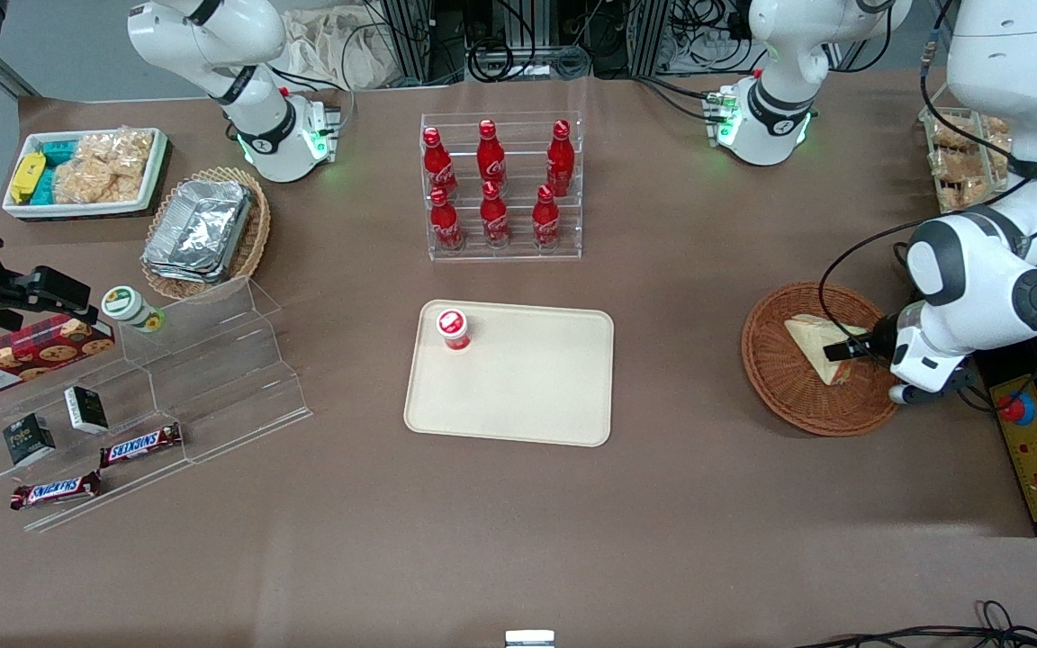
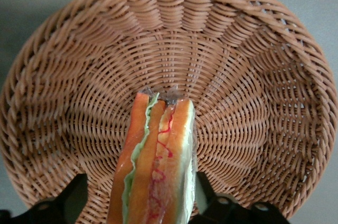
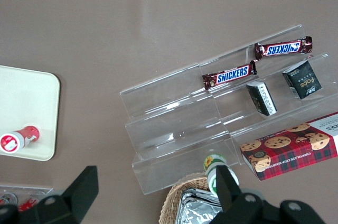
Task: Place sandwich from basket to tray
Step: 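Lower the left gripper and grasp the wrapped sandwich in the basket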
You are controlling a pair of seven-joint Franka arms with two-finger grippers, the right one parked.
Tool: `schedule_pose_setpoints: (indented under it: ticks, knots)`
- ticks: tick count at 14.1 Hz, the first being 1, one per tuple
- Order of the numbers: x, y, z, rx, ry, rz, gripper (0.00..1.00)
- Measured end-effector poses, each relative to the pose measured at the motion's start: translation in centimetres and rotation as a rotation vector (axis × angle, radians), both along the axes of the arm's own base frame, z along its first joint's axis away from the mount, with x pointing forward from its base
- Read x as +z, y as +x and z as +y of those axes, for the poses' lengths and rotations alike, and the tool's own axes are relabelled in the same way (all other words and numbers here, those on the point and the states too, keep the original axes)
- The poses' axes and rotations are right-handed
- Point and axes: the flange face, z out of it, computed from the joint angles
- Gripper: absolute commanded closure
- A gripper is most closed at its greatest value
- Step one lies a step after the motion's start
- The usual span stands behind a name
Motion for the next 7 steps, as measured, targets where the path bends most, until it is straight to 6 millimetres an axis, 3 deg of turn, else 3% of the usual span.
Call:
schedule_pose_setpoints:
  ticks: [2, 5, 7]
  knots:
    - [0.0, 0.0, 0.0, 0.004, -0.003, -0.001, 0.77]
    - [1.0, 0.6, -0.3, 0.012, -0.004, -0.02, 0.79]
    - [3.5, 1.7, -1.1, -0.001, -0.006, -0.055, 0.79]
